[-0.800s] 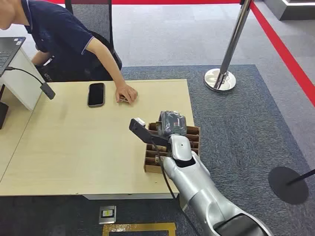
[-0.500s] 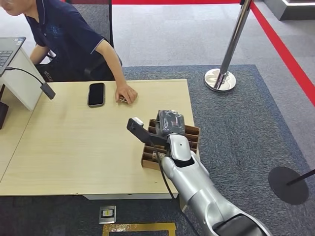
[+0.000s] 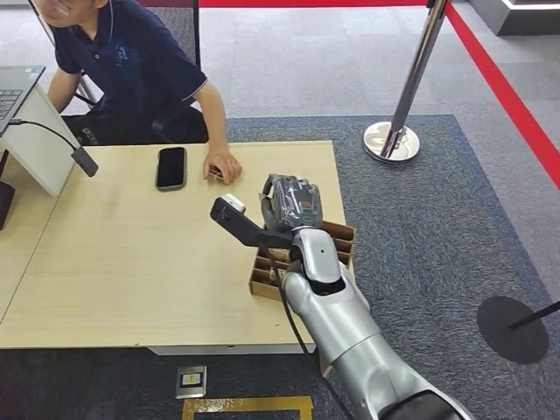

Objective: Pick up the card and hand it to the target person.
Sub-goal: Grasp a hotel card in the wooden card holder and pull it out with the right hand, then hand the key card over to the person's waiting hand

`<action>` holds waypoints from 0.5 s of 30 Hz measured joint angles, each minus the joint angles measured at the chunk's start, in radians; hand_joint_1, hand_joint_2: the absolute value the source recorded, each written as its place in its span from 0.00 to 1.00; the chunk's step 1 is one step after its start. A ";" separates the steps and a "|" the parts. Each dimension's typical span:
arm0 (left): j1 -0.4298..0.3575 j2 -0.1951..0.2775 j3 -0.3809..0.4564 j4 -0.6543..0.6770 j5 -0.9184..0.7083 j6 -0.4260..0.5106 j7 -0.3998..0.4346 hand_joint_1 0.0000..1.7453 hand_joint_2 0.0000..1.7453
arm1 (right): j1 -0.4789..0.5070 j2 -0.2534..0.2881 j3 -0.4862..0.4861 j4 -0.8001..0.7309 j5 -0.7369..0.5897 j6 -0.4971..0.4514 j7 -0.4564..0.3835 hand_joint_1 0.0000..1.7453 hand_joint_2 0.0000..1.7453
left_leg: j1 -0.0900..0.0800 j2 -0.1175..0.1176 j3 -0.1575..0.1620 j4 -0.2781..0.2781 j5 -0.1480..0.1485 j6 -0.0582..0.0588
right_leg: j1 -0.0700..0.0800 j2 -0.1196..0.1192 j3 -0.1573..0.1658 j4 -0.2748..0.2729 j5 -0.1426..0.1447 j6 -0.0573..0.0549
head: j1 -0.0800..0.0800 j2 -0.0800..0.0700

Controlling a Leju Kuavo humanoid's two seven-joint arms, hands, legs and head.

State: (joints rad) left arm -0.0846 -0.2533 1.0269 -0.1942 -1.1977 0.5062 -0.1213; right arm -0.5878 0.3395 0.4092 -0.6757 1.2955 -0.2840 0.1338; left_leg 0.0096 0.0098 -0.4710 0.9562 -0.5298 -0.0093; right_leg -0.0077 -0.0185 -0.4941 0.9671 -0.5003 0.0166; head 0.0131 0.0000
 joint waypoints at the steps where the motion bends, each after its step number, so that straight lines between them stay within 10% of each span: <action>1: 0.000 0.000 0.001 0.000 0.001 0.001 0.000 0.00 0.00 | 0.004 0.000 0.005 -0.019 -0.006 0.005 -0.007 0.82 1.00 | 0.000 0.000 0.000 0.000 0.000 0.000 | 0.000 0.000 0.000 0.000 0.000 0.000 | 0.000 0.000; 15: 0.000 0.000 0.004 0.000 0.005 0.006 0.000 0.00 0.00 | 0.038 0.006 0.154 -0.185 -0.023 0.019 -0.051 0.85 1.00 | 0.000 0.000 -0.001 0.000 0.000 0.000 | 0.000 0.000 0.000 0.000 0.000 0.000 | 0.000 0.000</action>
State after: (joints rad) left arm -0.0848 -0.2533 1.0305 -0.1942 -1.1925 0.5127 -0.1208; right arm -0.5494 0.3451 0.5630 -0.8604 1.2722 -0.2649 0.0827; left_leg 0.0096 0.0098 -0.4715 0.9561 -0.5298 -0.0093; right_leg -0.0077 -0.0185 -0.4945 0.9672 -0.5004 0.0166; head 0.0131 0.0000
